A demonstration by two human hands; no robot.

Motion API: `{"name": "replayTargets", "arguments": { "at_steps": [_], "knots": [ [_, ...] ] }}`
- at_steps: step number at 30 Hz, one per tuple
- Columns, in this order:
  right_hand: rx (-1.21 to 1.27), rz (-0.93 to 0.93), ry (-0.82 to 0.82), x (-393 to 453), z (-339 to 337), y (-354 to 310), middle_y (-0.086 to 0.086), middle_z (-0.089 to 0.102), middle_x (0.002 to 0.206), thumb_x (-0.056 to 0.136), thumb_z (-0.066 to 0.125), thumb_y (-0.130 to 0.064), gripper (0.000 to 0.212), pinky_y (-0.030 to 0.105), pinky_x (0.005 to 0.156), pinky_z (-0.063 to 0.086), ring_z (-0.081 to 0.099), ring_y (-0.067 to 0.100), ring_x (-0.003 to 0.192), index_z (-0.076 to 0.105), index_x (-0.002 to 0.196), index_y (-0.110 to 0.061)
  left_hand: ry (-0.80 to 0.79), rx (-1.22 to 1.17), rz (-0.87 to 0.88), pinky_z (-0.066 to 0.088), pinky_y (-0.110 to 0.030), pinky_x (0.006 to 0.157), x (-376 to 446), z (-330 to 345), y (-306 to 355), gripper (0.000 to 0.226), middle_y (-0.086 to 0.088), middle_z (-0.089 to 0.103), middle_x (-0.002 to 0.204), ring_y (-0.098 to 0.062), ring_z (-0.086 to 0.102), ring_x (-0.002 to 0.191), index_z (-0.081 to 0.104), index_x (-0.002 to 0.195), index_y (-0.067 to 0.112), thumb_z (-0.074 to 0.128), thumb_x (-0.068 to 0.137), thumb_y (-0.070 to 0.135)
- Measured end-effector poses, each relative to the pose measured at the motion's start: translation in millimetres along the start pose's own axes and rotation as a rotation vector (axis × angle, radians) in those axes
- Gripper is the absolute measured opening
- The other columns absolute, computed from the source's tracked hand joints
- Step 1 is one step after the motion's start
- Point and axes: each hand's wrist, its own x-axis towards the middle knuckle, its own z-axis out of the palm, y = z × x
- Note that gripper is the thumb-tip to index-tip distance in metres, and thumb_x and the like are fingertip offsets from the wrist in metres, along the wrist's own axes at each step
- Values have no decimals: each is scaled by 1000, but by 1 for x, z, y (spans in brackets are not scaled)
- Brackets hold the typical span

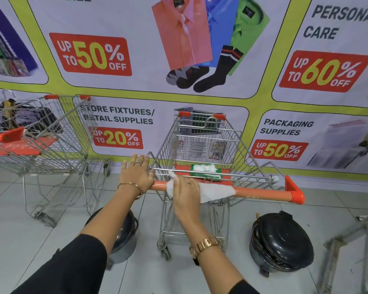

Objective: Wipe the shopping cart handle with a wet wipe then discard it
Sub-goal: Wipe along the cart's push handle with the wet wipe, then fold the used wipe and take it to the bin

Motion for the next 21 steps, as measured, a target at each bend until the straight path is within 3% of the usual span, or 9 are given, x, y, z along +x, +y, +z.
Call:
{"name": "replayTargets", "arguments": {
  "at_steps": [4, 6, 10, 12, 14, 15, 18, 20, 21],
  "knots": [
    [729, 369, -40, 16, -25, -22, -3, 66, 94, 99, 32, -22, 34, 28, 59, 47, 56, 13, 79, 66, 100, -16, 20, -149, 5, 4, -47, 118, -1, 0, 0, 56, -5, 15, 157, -21, 6, 146, 14, 146, 15, 27, 96, 36],
    [953, 425, -72, 27, -42, -27, -3, 67, 99, 98, 35, -20, 33, 21, 60, 51, 59, 9, 85, 66, 89, -19, 66, -305, 23, 5, -46, 118, -4, 0, 1, 51, -8, 23, 155, -22, 14, 145, 24, 144, 15, 32, 96, 32],
    [1388, 414, -105, 50, -79, -42, 4, 70, 96, 95, 42, -15, 26, 25, 76, 55, 63, 17, 94, 65, 83, -13, 115, -747, 48, 38, -40, 102, -13, -23, 24, 34, -19, 62, 121, -33, 52, 119, 63, 108, 11, 37, 96, 30],
    [1548, 381, -126, 60, -96, -53, 3, 72, 87, 95, 42, -12, 23, 29, 80, 53, 64, 17, 89, 62, 84, -10, 10, -1182, -34, 44, -39, 101, -17, -44, 41, 43, -21, 67, 111, -24, 64, 98, 63, 110, 0, 38, 95, 31],
    [1617, 370, -154, 70, -110, -63, 3, 71, 87, 95, 40, -15, 22, 30, 82, 50, 63, 16, 89, 60, 89, -9, -257, -1638, -78, 58, -25, 76, -20, -59, 50, 55, -24, 71, 99, -12, 68, 68, 55, 118, -6, 37, 94, 40],
    [1614, 372, -166, 73, -117, -68, 4, 69, 89, 96, 39, -20, 25, 30, 82, 50, 62, 15, 89, 61, 91, -8, -436, -1803, -72, 59, -23, 65, -22, -67, 53, 55, -19, 74, 92, -13, 70, 64, 57, 113, -2, 36, 92, 44],
    [1644, 358, -196, 80, -139, -73, 5, 68, 87, 97, 36, -30, 39, 28, 69, 57, 66, 13, 81, 67, 86, -8, -750, -1892, 27, 61, -33, 64, -33, -80, 55, 39, -10, 77, 79, -24, 73, 70, 58, 101, 7, 47, 82, 39],
    [1645, 348, -144, 84, -154, -70, 4, 67, 90, 98, 34, -29, 37, 26, 69, 58, 64, 14, 83, 64, 95, -7, -750, -1859, 103, 61, -35, 64, -36, -83, 59, 31, -8, 76, 73, -23, 72, 66, 61, 94, 6, 53, 75, 29],
    [1629, 340, -84, 85, -160, -67, 4, 64, 94, 98, 33, -29, 34, 28, 80, 56, 61, 14, 87, 58, 104, -7, -734, -1839, 130, 62, -33, 61, -36, -85, 61, 24, -6, 75, 68, -20, 71, 60, 65, 88, 6, 54, 75, 24]
  ]
}}
